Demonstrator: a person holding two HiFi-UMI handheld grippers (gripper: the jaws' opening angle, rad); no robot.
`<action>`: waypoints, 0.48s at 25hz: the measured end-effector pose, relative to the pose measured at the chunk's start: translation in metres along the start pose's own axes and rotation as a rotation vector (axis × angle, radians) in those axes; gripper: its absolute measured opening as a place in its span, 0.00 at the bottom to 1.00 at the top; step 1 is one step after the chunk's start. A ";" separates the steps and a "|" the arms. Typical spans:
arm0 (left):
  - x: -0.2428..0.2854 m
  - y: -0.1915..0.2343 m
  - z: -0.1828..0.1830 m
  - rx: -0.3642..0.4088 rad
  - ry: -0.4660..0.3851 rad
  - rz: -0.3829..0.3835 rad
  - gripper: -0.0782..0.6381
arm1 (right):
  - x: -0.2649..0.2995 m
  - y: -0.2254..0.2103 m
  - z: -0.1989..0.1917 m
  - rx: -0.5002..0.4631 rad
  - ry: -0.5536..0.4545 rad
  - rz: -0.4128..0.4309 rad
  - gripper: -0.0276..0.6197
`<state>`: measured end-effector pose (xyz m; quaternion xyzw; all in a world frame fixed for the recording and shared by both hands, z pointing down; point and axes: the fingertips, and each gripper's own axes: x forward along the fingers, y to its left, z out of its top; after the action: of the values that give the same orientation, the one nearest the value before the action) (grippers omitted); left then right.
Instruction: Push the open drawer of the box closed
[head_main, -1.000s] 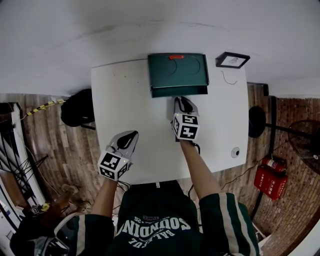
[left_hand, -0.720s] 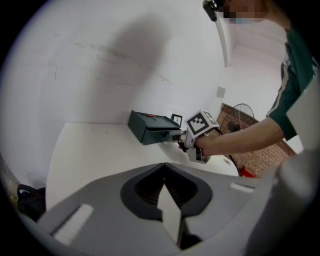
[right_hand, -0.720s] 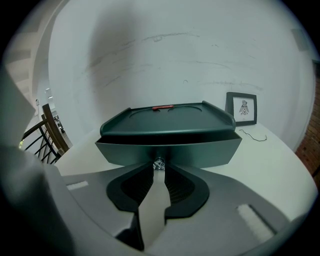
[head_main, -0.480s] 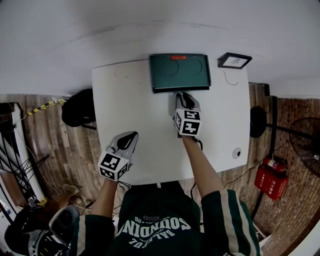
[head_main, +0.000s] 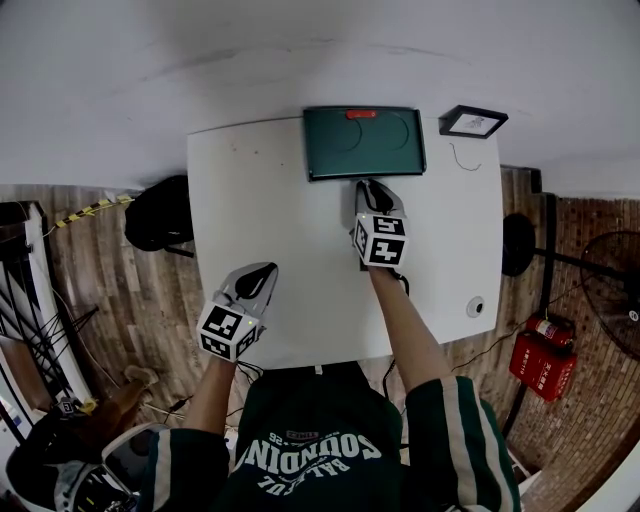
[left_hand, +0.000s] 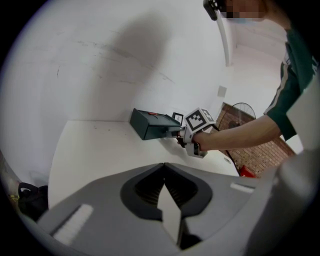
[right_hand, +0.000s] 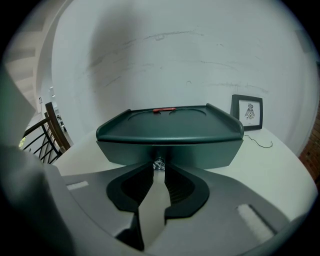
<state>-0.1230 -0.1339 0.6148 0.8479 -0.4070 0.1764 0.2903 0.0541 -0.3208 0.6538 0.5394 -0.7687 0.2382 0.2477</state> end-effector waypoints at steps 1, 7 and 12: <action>0.000 0.000 0.000 0.000 0.001 0.000 0.18 | 0.001 0.000 0.000 -0.001 -0.001 0.001 0.15; 0.001 -0.001 0.000 0.002 0.001 -0.003 0.18 | 0.004 0.000 0.003 -0.006 -0.007 0.008 0.15; 0.000 -0.004 -0.003 0.000 0.010 -0.005 0.18 | 0.006 -0.002 0.003 0.002 -0.013 0.018 0.15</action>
<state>-0.1200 -0.1295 0.6159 0.8480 -0.4034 0.1801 0.2929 0.0535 -0.3276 0.6551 0.5341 -0.7750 0.2378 0.2400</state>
